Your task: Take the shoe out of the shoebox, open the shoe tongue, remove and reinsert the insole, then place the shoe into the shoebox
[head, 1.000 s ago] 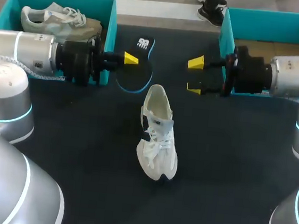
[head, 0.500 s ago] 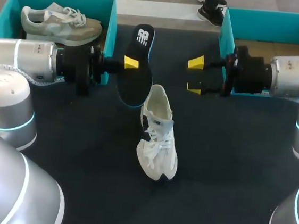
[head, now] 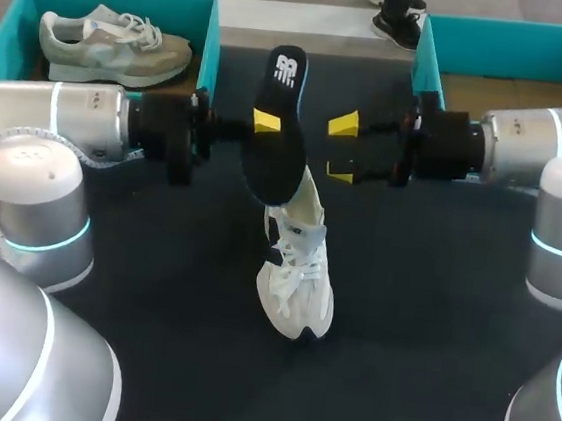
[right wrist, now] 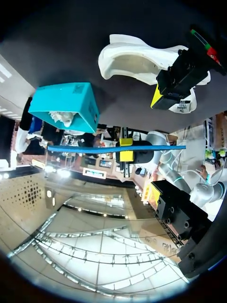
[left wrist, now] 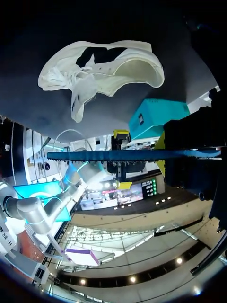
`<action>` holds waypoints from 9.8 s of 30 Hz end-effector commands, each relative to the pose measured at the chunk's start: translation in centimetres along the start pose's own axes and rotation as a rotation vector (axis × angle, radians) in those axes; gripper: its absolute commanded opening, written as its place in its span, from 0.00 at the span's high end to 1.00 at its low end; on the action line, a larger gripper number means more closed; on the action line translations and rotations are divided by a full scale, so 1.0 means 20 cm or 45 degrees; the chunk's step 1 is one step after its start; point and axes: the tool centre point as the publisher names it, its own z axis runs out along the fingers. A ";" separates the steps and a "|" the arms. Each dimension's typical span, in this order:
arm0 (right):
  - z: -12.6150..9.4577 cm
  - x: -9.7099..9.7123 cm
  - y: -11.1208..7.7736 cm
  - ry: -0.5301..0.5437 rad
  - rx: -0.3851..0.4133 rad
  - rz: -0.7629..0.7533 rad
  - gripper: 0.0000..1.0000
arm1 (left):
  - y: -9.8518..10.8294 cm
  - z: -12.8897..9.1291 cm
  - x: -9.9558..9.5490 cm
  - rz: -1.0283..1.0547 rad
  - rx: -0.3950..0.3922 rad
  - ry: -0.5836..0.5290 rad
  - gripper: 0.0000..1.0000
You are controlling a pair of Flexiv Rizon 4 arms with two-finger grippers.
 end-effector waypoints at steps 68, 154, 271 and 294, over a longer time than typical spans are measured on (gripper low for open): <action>0.13 -0.09 0.13 -0.156 -0.119 -0.620 1.00 | 0.05 -0.14 0.24 -0.616 -0.150 0.168 0.00; 0.23 -0.60 0.35 -0.205 0.105 -1.232 1.00 | -0.18 -0.20 0.63 -1.656 -0.460 0.642 0.00; 0.22 -0.82 -0.01 -0.114 0.200 -0.999 1.00 | -0.08 -0.19 0.60 -1.608 -0.531 0.744 0.00; 0.27 -0.74 0.20 -0.041 0.270 -1.084 1.00 | -0.08 -0.19 0.60 -1.608 -0.531 0.744 0.00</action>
